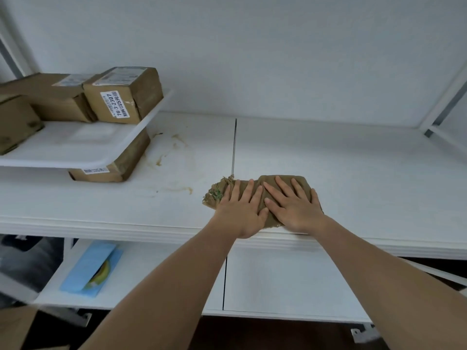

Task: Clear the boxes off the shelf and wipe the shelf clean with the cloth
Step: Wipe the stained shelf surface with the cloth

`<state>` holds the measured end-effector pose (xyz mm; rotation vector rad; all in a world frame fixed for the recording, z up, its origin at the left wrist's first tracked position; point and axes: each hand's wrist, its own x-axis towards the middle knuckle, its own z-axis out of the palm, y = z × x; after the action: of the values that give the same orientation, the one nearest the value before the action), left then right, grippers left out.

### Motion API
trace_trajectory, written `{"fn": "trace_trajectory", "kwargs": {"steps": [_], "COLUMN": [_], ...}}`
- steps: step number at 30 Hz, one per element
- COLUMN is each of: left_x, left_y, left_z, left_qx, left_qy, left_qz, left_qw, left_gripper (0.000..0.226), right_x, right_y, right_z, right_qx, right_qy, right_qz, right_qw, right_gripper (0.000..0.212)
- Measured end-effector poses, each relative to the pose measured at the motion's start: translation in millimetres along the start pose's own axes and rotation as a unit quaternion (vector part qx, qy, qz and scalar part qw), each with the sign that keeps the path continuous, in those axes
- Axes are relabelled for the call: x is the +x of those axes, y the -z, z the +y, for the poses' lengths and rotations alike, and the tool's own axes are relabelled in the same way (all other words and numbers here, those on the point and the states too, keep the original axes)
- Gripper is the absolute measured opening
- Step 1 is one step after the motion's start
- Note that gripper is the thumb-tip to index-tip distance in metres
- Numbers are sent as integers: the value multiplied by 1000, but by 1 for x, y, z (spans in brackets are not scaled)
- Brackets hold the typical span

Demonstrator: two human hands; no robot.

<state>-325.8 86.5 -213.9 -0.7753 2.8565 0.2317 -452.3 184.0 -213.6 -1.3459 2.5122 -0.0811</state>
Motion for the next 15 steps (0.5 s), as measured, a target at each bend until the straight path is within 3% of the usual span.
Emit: {"fn": "trace_trajectory", "kwargs": {"steps": [9, 15], "left_x": [-32, -53], "left_y": [-10, 0], "left_z": [4, 5], "left_qx": [-35, -181], "left_qy": [-19, -31], "left_qz": [21, 48], "left_qw": [999, 982], "left_gripper": [60, 52], "right_x": [-36, -52], "right_y": [-10, -24], "right_z": [-4, -12], "right_qx": [14, 115], "right_qy": [47, 91], "right_qz": [22, 119], "right_qw": [999, 982], "right_gripper": [48, 42]}}
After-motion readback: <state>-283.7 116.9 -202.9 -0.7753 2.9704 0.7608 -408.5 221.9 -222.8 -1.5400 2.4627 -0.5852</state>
